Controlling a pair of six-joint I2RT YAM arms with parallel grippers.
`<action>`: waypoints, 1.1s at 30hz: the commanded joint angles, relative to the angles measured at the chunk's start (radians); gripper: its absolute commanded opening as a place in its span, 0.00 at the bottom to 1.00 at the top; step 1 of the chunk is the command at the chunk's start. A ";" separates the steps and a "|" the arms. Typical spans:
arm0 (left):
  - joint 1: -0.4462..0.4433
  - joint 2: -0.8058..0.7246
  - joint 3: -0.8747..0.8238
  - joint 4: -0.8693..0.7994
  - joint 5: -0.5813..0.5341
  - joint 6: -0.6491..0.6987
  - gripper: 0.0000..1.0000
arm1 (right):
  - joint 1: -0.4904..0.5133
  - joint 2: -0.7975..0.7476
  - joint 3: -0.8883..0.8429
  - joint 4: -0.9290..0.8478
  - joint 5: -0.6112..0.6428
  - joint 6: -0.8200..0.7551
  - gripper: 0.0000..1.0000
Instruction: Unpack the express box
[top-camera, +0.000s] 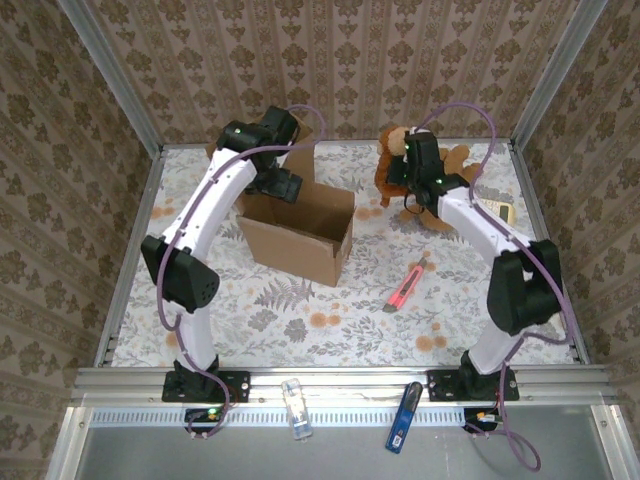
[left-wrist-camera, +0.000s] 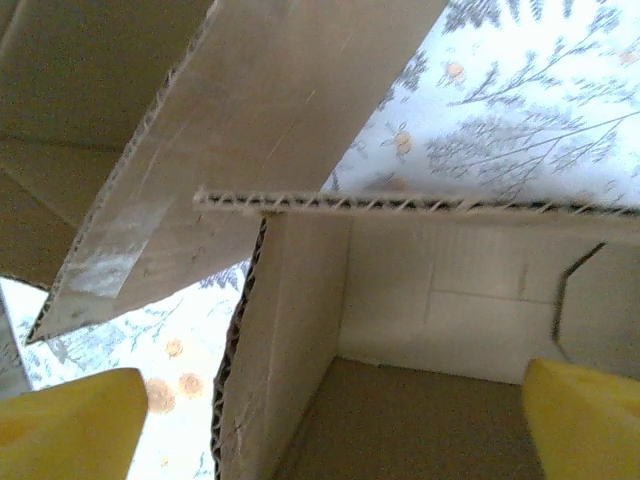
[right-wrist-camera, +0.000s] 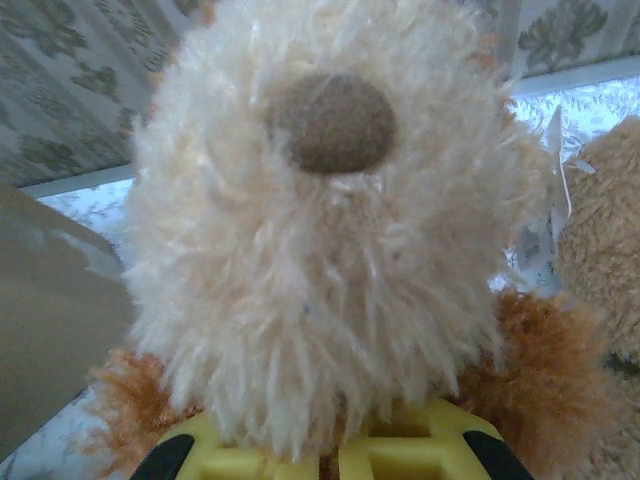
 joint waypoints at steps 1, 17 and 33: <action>-0.005 -0.084 0.030 0.047 0.057 0.026 1.00 | -0.019 0.097 0.114 -0.117 -0.020 0.065 0.00; -0.021 -0.394 -0.179 0.286 0.141 0.033 1.00 | -0.037 0.376 0.249 -0.263 -0.049 0.105 0.00; 0.128 -0.668 -0.545 0.452 0.230 -0.045 1.00 | -0.036 0.316 0.270 -0.290 -0.061 0.043 0.73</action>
